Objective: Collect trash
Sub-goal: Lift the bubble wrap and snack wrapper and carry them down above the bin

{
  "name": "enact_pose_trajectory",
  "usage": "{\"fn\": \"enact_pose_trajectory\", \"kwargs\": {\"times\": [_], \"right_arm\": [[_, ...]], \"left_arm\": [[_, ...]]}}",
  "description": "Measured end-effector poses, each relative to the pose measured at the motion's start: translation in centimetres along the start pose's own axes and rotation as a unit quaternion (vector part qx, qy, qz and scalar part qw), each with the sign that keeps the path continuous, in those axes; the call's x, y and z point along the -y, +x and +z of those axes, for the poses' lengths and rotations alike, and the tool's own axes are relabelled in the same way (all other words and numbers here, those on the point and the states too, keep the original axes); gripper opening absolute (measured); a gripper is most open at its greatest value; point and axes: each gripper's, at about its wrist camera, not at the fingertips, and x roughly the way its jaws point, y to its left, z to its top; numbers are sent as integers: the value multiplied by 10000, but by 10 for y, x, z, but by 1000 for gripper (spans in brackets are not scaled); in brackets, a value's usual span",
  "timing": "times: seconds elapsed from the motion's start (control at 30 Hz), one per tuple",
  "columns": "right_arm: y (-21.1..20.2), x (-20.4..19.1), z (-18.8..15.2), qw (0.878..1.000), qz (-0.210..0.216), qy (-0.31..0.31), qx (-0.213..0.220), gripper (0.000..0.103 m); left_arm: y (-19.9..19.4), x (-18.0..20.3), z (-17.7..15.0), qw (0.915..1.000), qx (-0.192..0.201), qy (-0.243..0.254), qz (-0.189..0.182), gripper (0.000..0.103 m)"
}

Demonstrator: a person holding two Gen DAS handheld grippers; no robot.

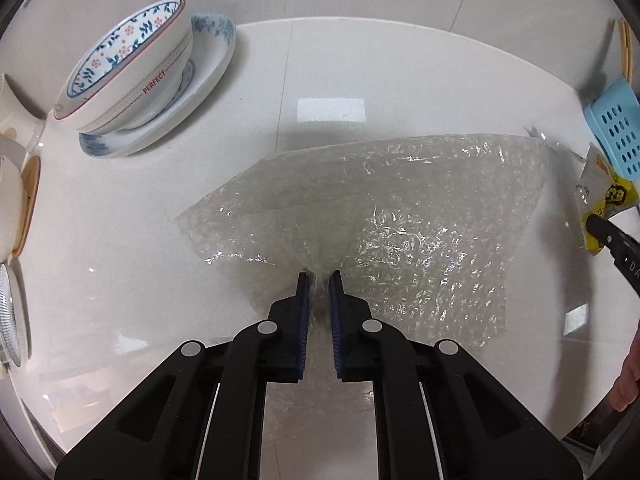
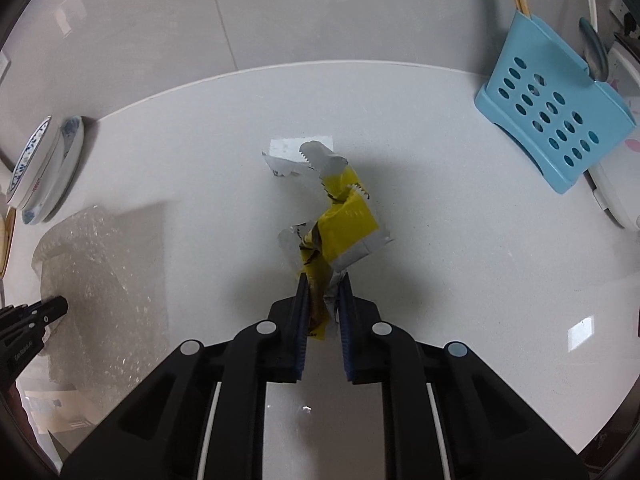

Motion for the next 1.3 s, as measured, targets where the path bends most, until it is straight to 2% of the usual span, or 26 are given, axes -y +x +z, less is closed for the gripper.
{"fn": "enact_pose_trajectory", "kwargs": {"times": [0.27, 0.43, 0.77, 1.3], "right_arm": [[-35, 4, -16, 9998, 106, -15, 172, 13], [-61, 7, -27, 9994, 137, -68, 326, 13], [-113, 8, -55, 9973, 295, -195, 638, 13], [-164, 8, -106, 9936, 564, -218, 952, 13]], "left_arm": [[-15, -23, -13, 9996, 100, -94, -243, 9], [-39, -26, -20, 9988, 252, -128, -403, 8], [-79, -17, -39, 9967, 524, -179, -594, 8], [-124, -9, -95, 9932, 767, -373, -787, 8]]}}
